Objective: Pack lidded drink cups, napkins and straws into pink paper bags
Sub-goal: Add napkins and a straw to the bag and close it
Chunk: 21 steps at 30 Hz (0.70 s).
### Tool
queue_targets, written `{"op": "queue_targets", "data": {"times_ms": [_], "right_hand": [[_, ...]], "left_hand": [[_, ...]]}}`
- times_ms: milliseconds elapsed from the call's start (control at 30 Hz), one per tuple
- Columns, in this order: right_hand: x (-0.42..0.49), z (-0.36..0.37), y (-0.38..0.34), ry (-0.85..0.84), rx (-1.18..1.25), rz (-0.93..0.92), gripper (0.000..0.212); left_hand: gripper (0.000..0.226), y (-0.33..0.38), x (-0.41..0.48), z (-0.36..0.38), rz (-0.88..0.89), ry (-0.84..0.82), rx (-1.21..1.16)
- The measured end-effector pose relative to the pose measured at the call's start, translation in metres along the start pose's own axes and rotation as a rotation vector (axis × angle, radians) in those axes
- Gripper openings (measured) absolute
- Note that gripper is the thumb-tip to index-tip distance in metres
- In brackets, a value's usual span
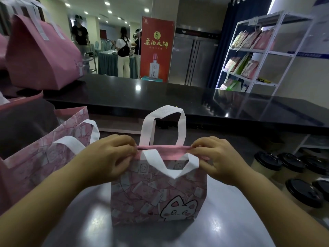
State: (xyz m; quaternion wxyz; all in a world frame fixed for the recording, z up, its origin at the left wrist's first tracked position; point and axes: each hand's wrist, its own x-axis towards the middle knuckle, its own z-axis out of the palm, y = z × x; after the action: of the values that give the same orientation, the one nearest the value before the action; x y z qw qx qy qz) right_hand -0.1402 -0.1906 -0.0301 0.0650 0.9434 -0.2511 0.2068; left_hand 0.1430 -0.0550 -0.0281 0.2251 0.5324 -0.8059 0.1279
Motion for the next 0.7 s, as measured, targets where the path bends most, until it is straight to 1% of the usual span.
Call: {"op": "queue_targets", "data": {"times_ms": [33,100,133,200,267,333,500,633,700], "right_hand": [[0.003,-0.002,-0.001,-0.001,0.017,0.014,0.018],[0.011,-0.003,-0.003,-0.010,0.014,0.032,0.015],[0.015,-0.003,-0.004,-0.013,0.006,0.040,0.016],[0.023,-0.002,-0.008,-0.011,-0.003,0.072,0.025],[0.030,0.000,-0.013,-0.021,-0.008,0.108,0.034],[0.035,0.005,-0.020,-0.029,-0.014,0.121,0.038],[0.041,0.021,-0.038,-0.009,-0.003,0.124,0.034],[0.038,0.021,-0.036,-0.016,0.065,0.112,0.022],[0.035,0.018,-0.032,-0.027,0.123,0.120,0.021]], "left_hand": [[0.029,0.000,0.003,0.000,-0.006,0.002,0.005],[0.019,0.000,0.010,0.002,-0.032,0.018,-0.005],[0.022,0.001,0.014,0.003,-0.070,0.028,-0.027],[0.031,0.002,0.022,0.007,-0.155,0.030,-0.048],[0.027,0.003,0.030,0.011,-0.183,0.016,-0.018],[0.023,0.006,0.035,0.017,-0.202,0.030,0.014],[0.035,0.011,0.034,0.028,-0.214,0.025,0.035],[0.025,0.010,0.031,0.027,-0.218,0.021,-0.011],[0.020,0.008,0.029,0.025,-0.224,0.013,-0.055]]}}
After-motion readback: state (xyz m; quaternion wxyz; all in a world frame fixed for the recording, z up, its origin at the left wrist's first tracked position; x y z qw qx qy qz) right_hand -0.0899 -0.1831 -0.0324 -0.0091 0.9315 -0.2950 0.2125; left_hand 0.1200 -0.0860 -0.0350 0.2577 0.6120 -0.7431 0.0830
